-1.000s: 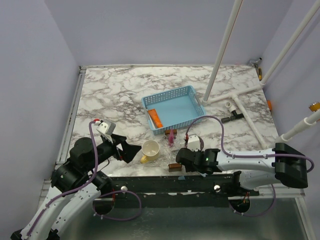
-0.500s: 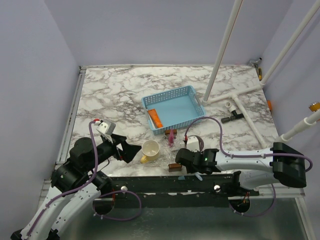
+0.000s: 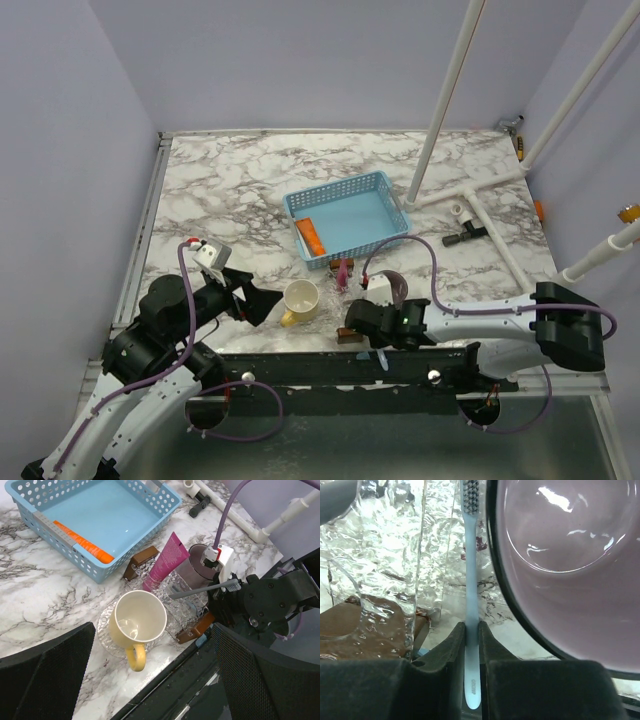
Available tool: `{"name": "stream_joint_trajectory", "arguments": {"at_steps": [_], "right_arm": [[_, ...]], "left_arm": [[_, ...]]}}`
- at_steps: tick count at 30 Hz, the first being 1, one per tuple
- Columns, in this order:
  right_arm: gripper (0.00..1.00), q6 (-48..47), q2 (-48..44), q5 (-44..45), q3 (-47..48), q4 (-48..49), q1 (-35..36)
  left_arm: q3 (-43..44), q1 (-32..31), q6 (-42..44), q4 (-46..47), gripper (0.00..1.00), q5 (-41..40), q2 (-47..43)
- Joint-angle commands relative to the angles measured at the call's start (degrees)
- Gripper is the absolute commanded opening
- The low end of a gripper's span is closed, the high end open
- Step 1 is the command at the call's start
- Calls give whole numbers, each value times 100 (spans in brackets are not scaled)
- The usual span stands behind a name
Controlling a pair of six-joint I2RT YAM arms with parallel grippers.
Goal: Prepare toiletry sets of a toothbrush and toothpaste on the tray
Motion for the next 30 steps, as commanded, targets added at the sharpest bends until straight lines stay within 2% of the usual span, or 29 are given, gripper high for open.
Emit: {"name": "stream_joint_trajectory", "arguments": {"at_steps": [1,3,7,30], "right_arm": [[12,-27,200,-76,-37,-97,77],[10,-43,145,-57,-20,-133,84],[1,-83,-2,-22,-29,-172,101],[1,-80,-986,160,557,-1195,116]], "left_arm": [[-40,-17,56,74,99,84,-57],[-35,-10,56,74,99,83,-58],[-47,-17,56,75,99,77,-47],[-44,-10,47,88,99,99,6]]}}
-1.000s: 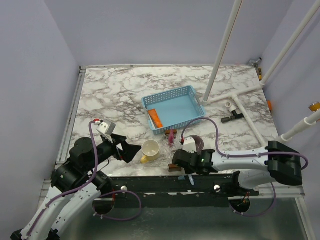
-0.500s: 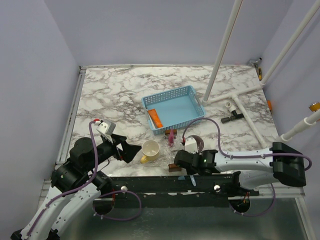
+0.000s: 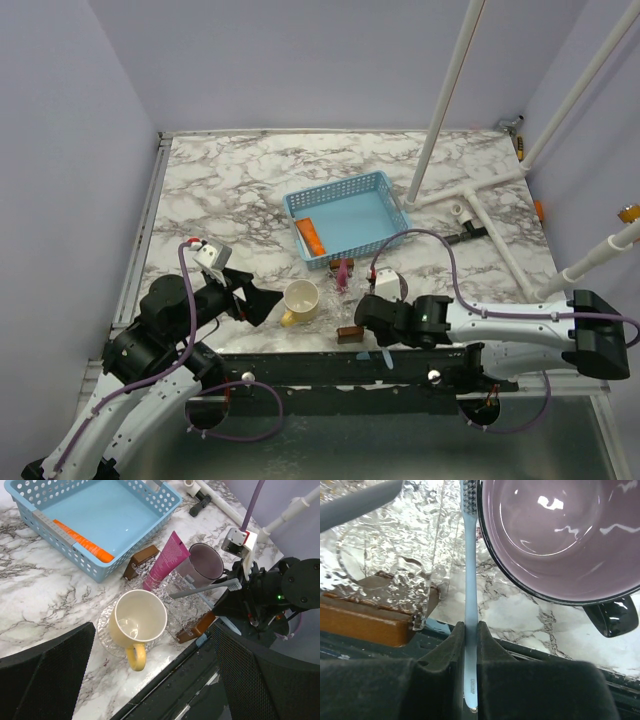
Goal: Prepare toiletry sets of a toothbrush and toothpaste on the tray
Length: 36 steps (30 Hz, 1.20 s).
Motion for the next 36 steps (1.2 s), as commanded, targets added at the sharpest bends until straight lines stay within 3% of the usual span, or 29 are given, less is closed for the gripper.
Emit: {"name": "stream_joint_trajectory", "arguments": {"at_steps": [1,12,17,25,36], "right_arm": [[1,-8,-167,196,354,-460,38],[1,245,-595,691,1254,-1163,41],[1,45,-841,959,1737,-938,49],[1,-882,-1078,812,2180,723,47],[1,-1487,-868,-346,2107,3598,42]], "left_arm": [[-27,-15,47,90,99,107,14],[36,-17,47,118,99,367,50],[215,-13,-68,96,99,800,207],[421,-18,-419,272,99,1585,225],[405,-18,-1494,1352,99,2855,203]]}}
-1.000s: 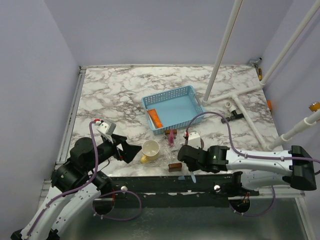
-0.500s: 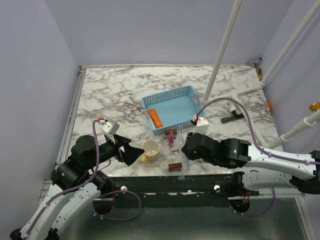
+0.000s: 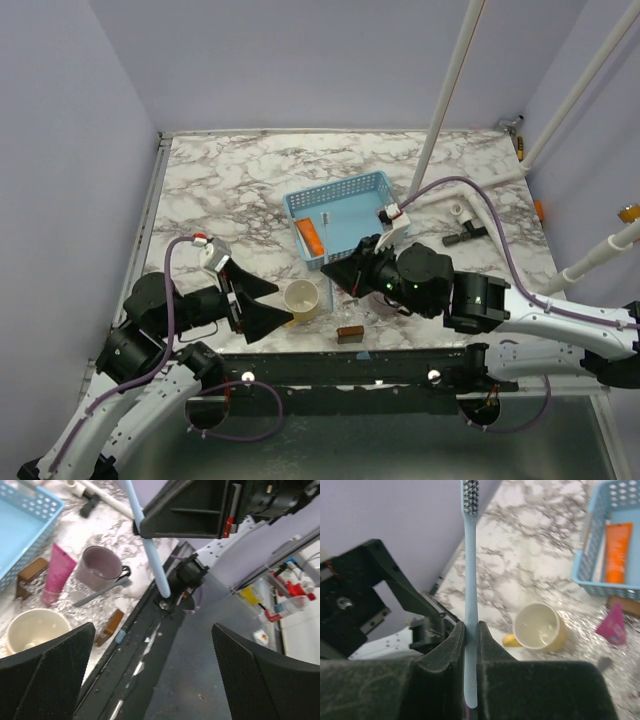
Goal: Prepare toiletry sets of a toothbrush and toothpaste on the tray
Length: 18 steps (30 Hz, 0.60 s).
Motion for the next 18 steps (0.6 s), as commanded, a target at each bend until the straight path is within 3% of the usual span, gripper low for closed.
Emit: {"name": "stream_joint_trajectory", "arguments": {"at_steps": [1,9,13,18], "right_arm": [[1,-253,158,-682,11,1616,35],[1,-95,660,-1549,195,2548,36],[1,-149,886,-2040,384,2557,41],[1,-281,1129,-2914,643,2400,40]], "left_arm": [[-111,-16,-831,976,99,813,-52],[-282,-18,-1447,1726,97,1072,-57],[44,-11,-1213,1382,97,942,-41],[932,-18,-535,231,97,37,27]]}}
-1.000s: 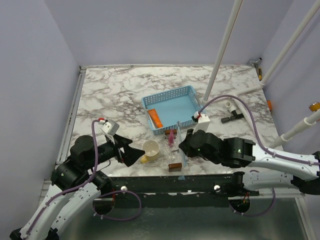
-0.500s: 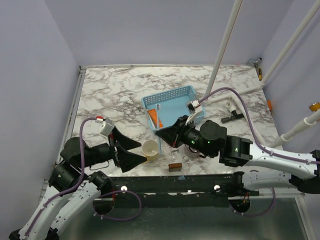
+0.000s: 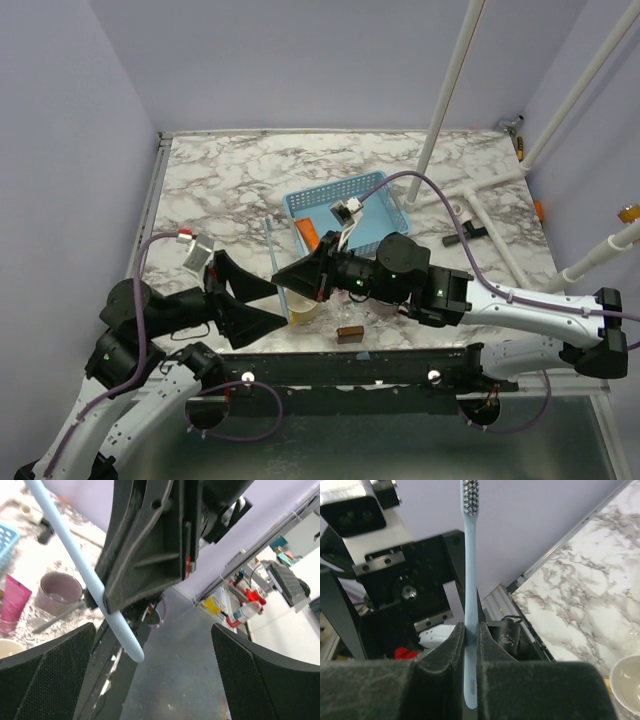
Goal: Prepare toiletry sets of a toothbrush and toothpaste on the tray
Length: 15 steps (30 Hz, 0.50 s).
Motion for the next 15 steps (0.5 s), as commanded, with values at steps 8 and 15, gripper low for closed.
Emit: {"name": "stream_joint_trajectory", "arguments": {"at_steps": [8,15], "right_arm": [[1,-297,80,-1957,188,-72,38],[1,-590,-147,-3003,-117,-226,40]], "left_arm": [[1709,-10,1169,-1519,99,-1845,103],[2166,-17,1204,-1587,99,-1886,345]]}}
